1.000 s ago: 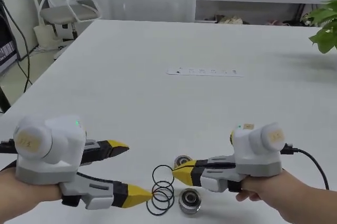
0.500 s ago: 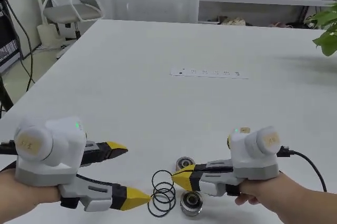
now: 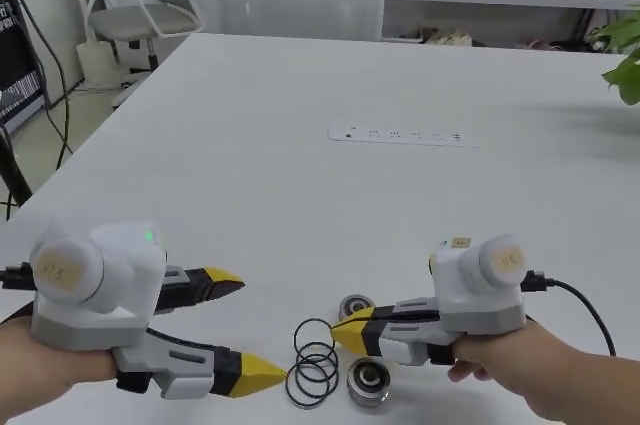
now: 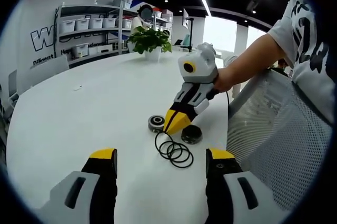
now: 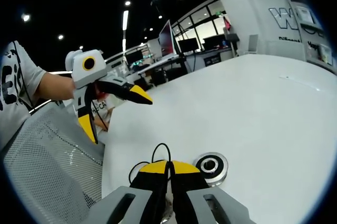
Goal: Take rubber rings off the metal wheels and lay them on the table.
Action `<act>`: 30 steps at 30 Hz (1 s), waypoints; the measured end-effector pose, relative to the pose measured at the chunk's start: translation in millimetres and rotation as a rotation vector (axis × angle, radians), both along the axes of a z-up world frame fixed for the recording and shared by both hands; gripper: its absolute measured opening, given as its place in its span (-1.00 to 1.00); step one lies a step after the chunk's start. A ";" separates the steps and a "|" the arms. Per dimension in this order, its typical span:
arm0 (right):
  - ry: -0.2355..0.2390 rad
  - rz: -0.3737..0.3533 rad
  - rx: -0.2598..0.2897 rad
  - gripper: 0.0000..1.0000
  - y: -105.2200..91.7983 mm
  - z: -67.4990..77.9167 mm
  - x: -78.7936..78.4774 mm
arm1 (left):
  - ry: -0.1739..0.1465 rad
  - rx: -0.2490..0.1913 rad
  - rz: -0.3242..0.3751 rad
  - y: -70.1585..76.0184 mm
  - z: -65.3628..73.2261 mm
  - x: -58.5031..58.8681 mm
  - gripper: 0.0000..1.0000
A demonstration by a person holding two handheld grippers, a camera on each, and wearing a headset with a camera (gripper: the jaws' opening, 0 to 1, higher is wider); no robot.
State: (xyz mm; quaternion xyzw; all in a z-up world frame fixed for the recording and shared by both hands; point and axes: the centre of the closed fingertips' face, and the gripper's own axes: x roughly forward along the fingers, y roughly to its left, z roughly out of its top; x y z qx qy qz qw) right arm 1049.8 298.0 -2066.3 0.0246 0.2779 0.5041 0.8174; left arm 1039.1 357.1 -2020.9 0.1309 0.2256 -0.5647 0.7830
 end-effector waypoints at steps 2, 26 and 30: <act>0.002 0.004 -0.006 -1.00 0.5 -0.9 0.6 | -0.001 0.002 0.001 0.4 0.0 -0.3 0.34; -0.042 0.020 -0.047 -0.91 8.3 -0.8 7.6 | -0.008 0.019 -0.006 2.0 -0.7 -4.2 0.34; -0.050 0.021 -0.046 -0.87 9.5 1.4 8.1 | -0.008 0.019 -0.004 2.4 -0.2 -3.8 0.34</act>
